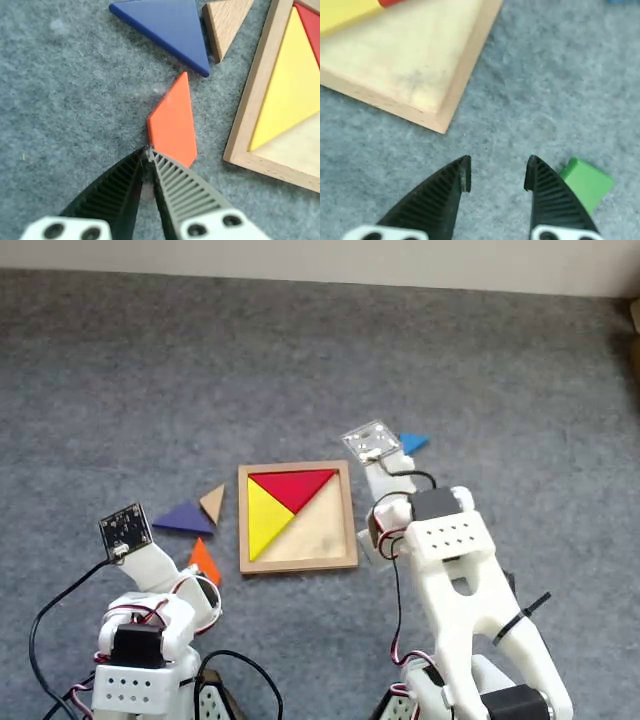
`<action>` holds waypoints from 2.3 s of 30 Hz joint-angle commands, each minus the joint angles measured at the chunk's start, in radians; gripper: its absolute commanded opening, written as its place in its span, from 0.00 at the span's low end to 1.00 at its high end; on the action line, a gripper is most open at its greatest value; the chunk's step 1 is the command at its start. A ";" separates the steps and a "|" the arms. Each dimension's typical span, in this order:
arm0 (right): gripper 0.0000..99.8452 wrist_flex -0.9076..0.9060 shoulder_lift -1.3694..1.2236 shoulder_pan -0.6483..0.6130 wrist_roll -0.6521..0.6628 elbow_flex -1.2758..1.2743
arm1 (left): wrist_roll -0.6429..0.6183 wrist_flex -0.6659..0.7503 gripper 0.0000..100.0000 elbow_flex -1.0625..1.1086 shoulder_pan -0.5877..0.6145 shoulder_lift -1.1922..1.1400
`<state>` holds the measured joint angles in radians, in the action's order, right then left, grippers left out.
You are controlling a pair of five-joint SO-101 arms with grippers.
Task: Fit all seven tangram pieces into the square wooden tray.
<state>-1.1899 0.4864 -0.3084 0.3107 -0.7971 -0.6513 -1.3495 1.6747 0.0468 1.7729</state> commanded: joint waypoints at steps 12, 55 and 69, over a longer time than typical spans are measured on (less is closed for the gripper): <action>0.31 0.163 -0.010 0.369 -0.041 -0.119 | 0.002 -0.035 0.01 0.022 -0.019 0.053; 0.01 0.145 -0.091 0.160 -0.018 0.015 | 0.002 -0.035 0.01 0.022 -0.019 0.053; 0.01 0.145 -0.091 -0.280 -0.006 0.166 | 0.002 -0.035 0.01 0.022 -0.019 0.053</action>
<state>-1.0365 0.3575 -0.5109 0.2908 -0.7188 -0.6513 -1.3495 1.6747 0.0468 1.7729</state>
